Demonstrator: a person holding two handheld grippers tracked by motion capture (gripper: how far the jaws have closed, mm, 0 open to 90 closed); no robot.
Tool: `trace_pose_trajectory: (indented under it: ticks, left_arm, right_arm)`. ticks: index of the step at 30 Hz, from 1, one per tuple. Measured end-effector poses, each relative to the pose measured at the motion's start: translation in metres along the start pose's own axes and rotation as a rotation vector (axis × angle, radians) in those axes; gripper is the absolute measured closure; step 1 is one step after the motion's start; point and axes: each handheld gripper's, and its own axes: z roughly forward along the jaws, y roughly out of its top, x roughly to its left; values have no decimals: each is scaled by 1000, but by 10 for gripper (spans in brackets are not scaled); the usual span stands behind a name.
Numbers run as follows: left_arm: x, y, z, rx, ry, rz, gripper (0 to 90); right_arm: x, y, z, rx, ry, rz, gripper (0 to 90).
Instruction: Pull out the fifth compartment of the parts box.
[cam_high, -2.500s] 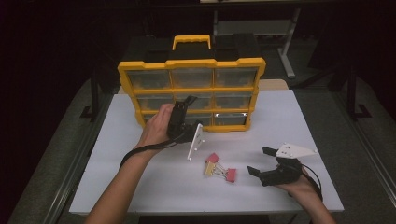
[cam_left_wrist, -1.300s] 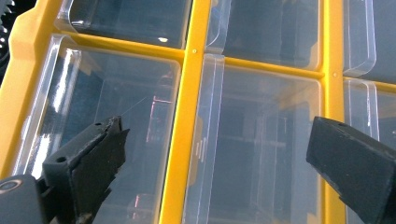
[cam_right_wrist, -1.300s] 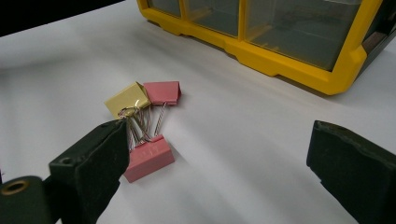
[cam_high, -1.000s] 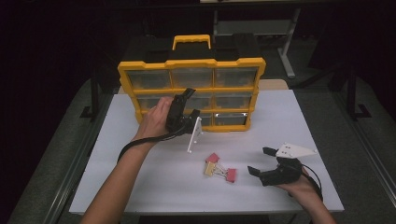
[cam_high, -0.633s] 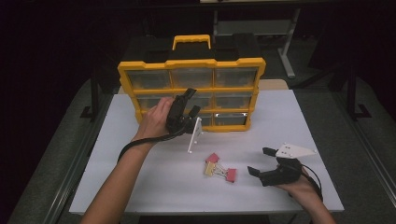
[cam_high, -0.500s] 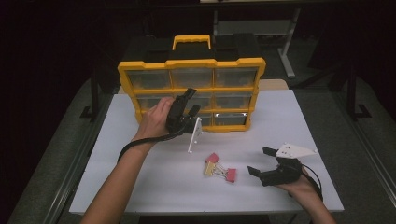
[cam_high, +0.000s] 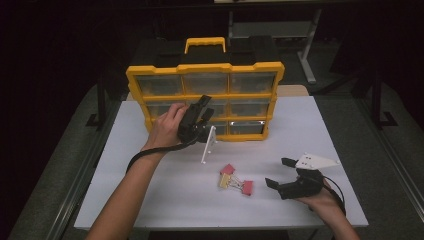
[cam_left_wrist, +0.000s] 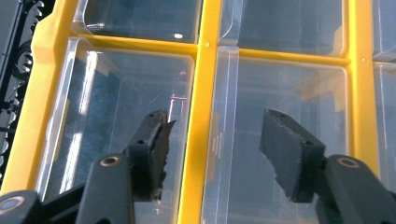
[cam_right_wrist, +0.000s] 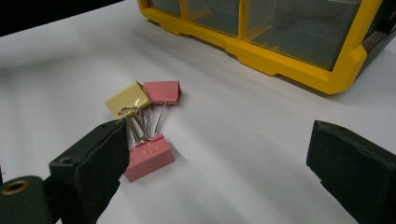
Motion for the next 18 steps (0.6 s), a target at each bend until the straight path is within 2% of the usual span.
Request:
trace_pose_trajectory:
  ticks: [13, 14, 18]
  left_arm:
    - [-1, -1, 0, 4, 13, 12, 555]
    - [2, 0, -2, 40, 3, 56, 561]
    - [1, 0, -2, 49, 0, 63, 591]
  right_arm:
    - [0, 0, 0, 0, 1, 0, 52]
    - [0, 0, 0, 0, 0, 0, 52]
    - [0, 0, 0, -2, 0, 1, 52]
